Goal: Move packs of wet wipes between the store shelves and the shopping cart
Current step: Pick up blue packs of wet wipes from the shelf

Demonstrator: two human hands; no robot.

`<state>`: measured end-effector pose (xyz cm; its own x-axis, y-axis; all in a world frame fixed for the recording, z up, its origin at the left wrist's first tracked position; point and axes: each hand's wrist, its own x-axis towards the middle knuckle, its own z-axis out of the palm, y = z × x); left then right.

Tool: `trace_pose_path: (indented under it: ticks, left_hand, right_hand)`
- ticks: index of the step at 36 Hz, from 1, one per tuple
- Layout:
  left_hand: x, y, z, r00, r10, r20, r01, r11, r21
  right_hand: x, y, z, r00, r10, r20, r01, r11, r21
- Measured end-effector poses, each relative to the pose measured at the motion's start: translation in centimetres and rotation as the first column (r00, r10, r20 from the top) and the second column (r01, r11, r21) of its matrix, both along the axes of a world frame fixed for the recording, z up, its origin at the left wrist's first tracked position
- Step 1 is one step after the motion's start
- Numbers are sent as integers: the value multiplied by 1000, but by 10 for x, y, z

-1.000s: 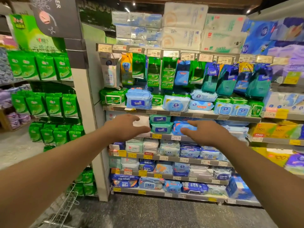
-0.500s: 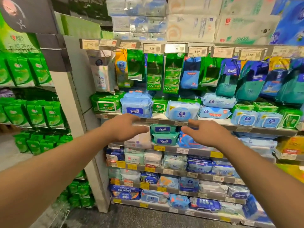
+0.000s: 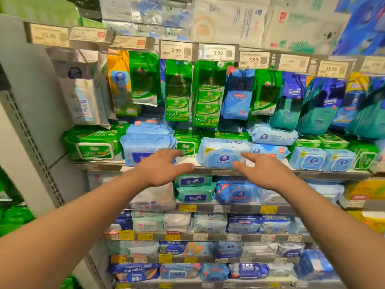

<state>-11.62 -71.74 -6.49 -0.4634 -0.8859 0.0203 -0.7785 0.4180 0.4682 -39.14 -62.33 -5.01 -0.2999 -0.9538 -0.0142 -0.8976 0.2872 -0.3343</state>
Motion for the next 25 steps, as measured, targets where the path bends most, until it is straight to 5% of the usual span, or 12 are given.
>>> trace_pose_path:
  ticks: [8,14,25]
  left_hand:
    - [-43,-46,-13,990,-101,-100,101,995,-9]
    - [-70,-77,-26,969,10,-248,-24,998,-56]
    - [-148,-91,-54,743,257,-617,-223,966,134]
  right_hand:
    - [-23,-33,-14,991,-30,132,42,995,-87]
    - [-46,-61,-24,975,-53,217,92,981,-174]
    - [-89,-108,-65,795,1,607,309,860,-406]
